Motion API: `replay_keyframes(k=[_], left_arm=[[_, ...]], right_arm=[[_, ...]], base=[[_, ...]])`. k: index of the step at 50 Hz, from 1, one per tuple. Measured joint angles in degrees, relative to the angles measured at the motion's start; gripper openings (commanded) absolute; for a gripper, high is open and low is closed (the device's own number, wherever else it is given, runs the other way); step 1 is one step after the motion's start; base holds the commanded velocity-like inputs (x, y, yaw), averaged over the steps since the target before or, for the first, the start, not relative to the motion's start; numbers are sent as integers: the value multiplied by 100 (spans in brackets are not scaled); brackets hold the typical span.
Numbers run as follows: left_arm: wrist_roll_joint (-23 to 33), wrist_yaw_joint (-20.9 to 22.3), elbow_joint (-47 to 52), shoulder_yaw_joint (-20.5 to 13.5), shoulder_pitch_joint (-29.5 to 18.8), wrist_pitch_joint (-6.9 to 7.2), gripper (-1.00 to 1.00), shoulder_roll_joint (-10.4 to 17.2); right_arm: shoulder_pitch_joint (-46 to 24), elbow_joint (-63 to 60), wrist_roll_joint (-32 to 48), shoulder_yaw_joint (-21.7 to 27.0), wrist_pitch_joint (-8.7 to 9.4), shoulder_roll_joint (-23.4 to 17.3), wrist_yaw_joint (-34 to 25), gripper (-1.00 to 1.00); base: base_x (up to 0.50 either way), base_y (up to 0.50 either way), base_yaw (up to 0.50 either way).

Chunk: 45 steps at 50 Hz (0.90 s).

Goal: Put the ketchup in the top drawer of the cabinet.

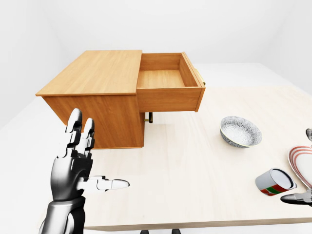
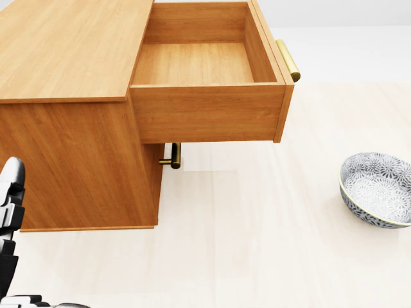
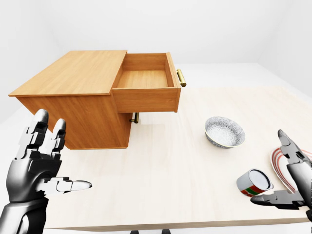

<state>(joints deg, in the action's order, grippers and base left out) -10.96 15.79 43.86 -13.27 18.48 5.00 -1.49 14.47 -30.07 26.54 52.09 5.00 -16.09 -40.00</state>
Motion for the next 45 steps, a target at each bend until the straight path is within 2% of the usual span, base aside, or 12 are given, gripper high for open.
replay_keyframes(k=[17, 45], left_arm=[[19, -13, -24, 20, 5, 0, 100, 2], [56, -32, -73, 66, 6, 0, 100, 10]], right_arm=[[133, 846, -88, -98, 0, -50, 0, 100], [66, 2024, -273, -192, 0, -475, 0, 100]], base=[[0, 0, 0], [0, 0, 0]])
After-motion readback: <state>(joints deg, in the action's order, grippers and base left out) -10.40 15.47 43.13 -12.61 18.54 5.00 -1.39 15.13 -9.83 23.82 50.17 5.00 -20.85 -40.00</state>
